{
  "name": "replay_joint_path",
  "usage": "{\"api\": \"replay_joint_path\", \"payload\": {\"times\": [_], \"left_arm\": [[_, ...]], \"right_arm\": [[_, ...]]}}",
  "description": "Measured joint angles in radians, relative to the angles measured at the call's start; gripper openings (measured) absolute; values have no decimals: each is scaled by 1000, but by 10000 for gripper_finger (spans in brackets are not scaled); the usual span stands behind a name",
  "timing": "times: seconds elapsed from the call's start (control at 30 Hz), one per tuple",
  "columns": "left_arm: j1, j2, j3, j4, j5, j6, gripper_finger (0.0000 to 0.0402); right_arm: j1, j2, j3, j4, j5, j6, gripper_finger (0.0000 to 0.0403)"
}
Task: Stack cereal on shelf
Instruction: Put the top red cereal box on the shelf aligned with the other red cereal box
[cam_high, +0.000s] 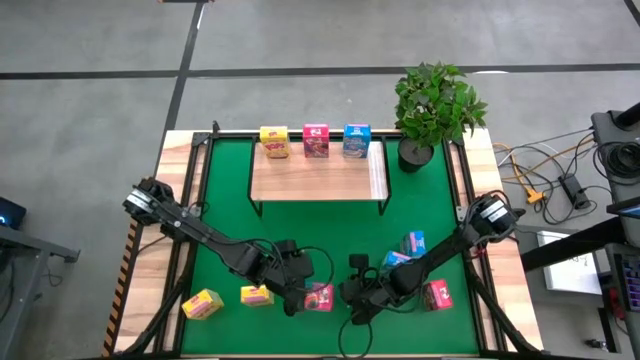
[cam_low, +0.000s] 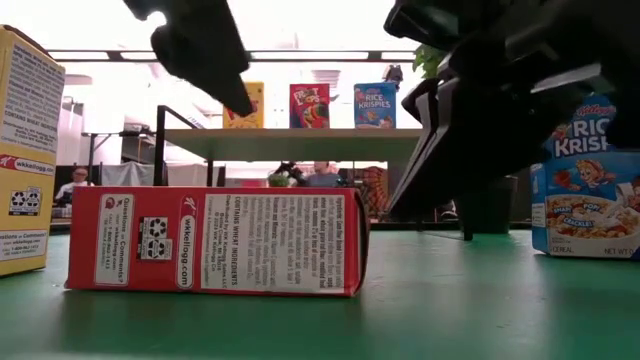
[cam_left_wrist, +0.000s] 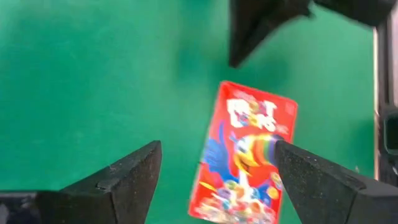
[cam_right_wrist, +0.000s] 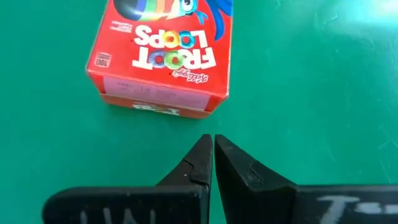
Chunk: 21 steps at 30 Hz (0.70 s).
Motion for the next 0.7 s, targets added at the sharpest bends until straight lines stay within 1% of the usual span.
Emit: {"api": "replay_joint_path", "payload": {"times": [0.13,0.27,0.47,0.7], "left_arm": [[-23,42,0,20,17,19,283],[-30,71,0,17,23,36,253],[-30,105,0,21,40,59,185],[-28,141,0,57,66,83,92]], "right_arm": [[2,-1,18,-9,-13,-12,9],[2,-1,38,-7,-21,-36,9],[5,-4,57,-34,-23,-51,9],[18,-38,58,-70,-22,-39,9]]}}
